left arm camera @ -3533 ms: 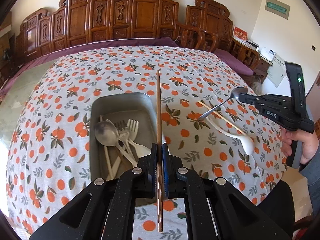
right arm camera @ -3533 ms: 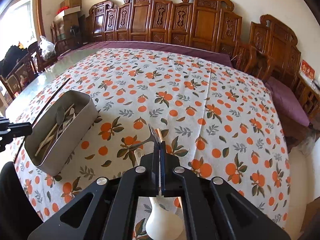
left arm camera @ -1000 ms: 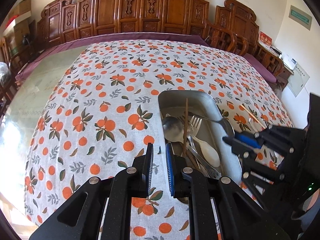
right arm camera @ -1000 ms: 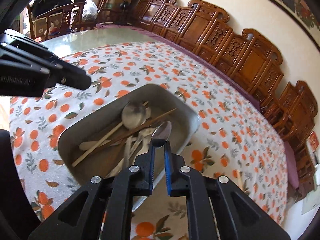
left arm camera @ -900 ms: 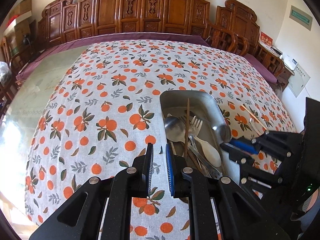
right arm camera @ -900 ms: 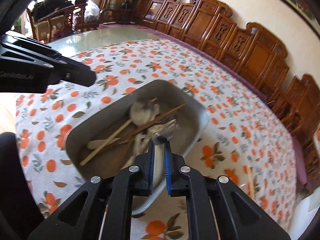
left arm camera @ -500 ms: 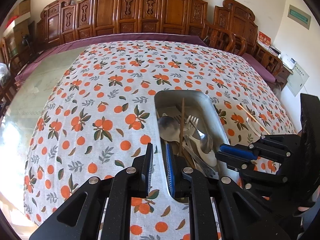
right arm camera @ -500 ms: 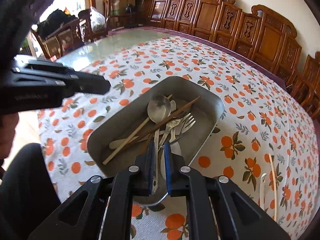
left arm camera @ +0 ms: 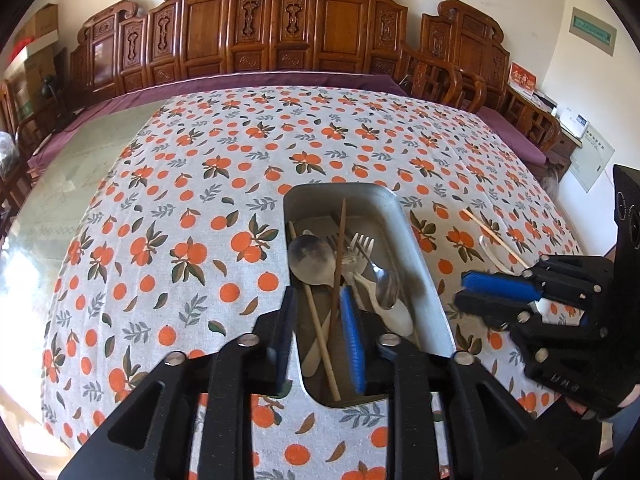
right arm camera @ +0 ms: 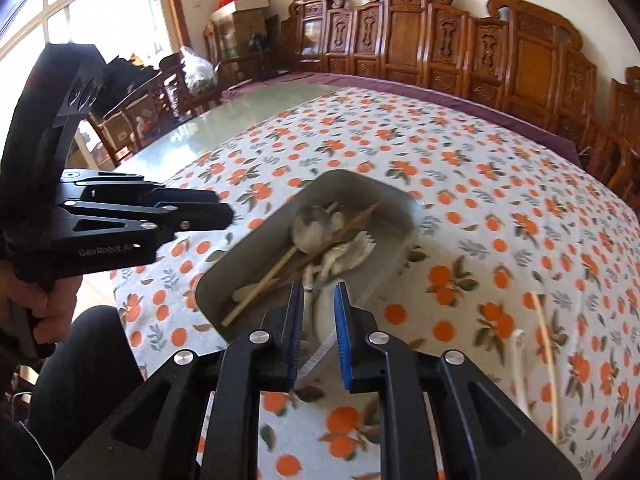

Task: Organize utensils
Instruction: 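Grasp the white plastic spoon with the left tool while the right tool grasps a wooden chopstick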

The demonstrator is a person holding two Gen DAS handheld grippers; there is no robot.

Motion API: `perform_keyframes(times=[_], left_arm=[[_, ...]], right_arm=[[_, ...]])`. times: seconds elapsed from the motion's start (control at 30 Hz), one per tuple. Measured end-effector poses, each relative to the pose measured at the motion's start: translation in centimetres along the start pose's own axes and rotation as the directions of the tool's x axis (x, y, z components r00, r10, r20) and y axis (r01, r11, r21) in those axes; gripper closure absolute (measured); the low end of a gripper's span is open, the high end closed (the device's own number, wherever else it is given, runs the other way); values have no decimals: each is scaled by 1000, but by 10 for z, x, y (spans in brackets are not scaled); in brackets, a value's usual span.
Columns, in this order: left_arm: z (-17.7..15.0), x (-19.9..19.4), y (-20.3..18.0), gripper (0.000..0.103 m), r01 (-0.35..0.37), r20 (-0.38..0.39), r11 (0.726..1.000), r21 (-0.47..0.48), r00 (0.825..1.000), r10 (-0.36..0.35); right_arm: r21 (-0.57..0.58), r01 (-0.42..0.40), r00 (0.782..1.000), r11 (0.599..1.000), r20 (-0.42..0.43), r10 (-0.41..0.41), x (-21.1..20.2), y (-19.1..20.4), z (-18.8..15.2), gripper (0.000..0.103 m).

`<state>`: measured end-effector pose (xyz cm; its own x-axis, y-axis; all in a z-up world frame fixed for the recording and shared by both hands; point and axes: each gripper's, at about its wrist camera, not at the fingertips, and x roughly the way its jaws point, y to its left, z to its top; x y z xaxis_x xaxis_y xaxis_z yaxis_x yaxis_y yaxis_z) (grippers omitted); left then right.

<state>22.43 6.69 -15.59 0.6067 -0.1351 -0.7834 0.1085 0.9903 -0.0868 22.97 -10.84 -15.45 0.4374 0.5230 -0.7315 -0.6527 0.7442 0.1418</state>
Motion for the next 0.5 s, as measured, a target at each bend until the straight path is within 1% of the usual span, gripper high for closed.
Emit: perform_keyframes(times=[0.03,0.1,0.17,0.23,0.27,0.33,0.43,0.47,0.5], left_arm=[[0,-1,-3,71,4,5,1000,1,1000,-4],[2,-3,-13,66,16,13,1000,7,1000,-16],[4,-6,-24,54,27,24,1000,16,999,-27],[7,-9,-36,50,40,39,999,23,998,-41],[9,-9,-42,45,47,44,999,26,998,-48],[12,-10,-57,39,59,57,998,30,997,-60],[16,-7,-77,37,83,63,996,38,994,-85],[16,-4,-85,36,91,61,995,38,994,-93],[17,0,-93,36,97,57,995,39,993,-99]], right_arm=[[8,6,1000,1000,6,-6,-5,-6,-2,85],[23,34,999,999,15,-35,-18,-22,-9,85],[30,67,998,997,15,-68,-28,-40,-15,85],[44,111,994,993,6,-111,-40,-64,-26,85],[54,141,990,989,-1,-142,-46,-80,-33,85],[73,180,984,981,-16,-180,-55,-104,-43,85],[82,247,969,965,-42,-245,-65,-137,-59,85],[86,258,966,962,-48,-254,-66,-145,-63,85],[94,271,962,958,-57,-267,-68,-155,-69,81]])
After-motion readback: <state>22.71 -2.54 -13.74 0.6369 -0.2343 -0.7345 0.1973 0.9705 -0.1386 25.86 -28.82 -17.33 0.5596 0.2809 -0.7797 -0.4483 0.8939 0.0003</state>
